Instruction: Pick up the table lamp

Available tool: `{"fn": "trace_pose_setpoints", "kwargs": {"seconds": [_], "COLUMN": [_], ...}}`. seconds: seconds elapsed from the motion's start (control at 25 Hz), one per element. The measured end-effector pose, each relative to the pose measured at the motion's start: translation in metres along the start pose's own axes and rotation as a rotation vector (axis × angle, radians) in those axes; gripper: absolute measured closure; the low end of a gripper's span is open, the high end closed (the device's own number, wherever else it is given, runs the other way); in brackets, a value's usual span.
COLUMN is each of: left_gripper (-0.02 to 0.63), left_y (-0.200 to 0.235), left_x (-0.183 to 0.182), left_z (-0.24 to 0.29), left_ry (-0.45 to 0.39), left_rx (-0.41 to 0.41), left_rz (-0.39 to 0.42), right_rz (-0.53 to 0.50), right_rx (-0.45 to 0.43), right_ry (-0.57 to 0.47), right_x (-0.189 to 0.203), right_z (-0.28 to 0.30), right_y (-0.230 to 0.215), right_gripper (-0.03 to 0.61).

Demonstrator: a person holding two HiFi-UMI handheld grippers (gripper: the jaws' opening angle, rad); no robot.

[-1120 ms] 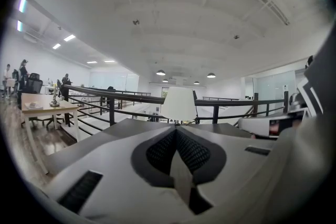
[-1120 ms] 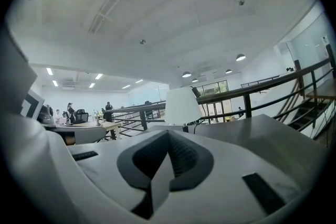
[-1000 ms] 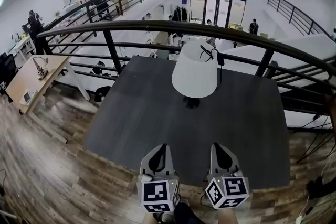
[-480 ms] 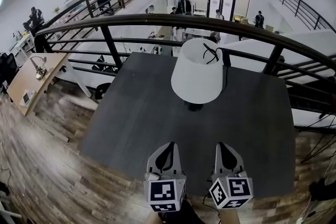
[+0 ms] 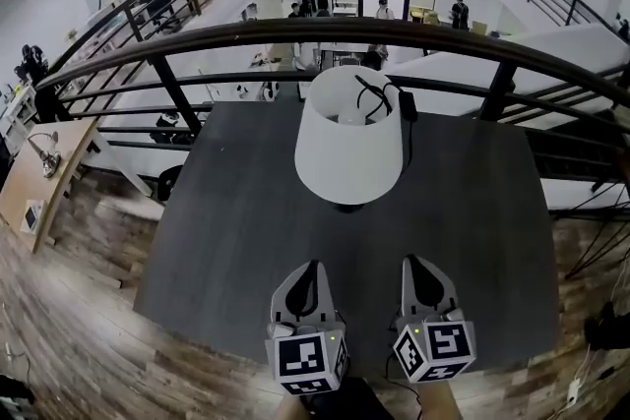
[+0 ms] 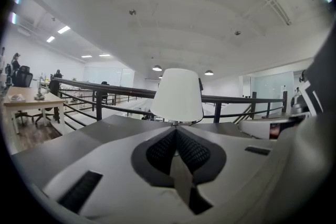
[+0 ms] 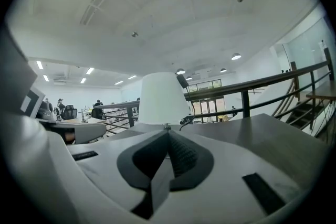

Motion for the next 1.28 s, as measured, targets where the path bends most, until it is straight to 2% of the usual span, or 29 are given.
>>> {"fn": "trace_pose_setpoints", "kwargs": {"seconds": [0.12,0.52,0.92,1.28], "left_gripper": [0.588,0.589,0.588,0.588], "left_y": [0.005,0.001,-0.006,-0.009], "left_x": [0.004,0.022,0.044,0.068], "left_z": [0.012,0.063,0.112,0.150], "left_ry": [-0.003,-0.012,-0.030,-0.006], "left_rx": [0.016,0.072,0.080,0.082], "left_rz": [-0.002,0.064,0.028,0.018], "right_rz": [-0.020,-0.071,-0.108,-0.086], "right_rx": [0.002,-0.003,0.014,0.022], "right_ry": [-0.008,0.000,-0.020,0.003], "right_x": [0.000,0.013,0.021,0.037], "right_z": [0.009,0.033,0.073,0.103], "right_y": [0.001,-0.009,-0.028,-0.049], "right_gripper": [0.588,0.588,0.588,0.588]}}
Point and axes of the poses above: the fingertips, and each gripper's own axes: z forward along the fingers, y to its left, x out of its underside, the point moved 9 cm from there along -z, backward along the fingers, and after that the axes turned 14 degrees about z, right-handed, at the moved point
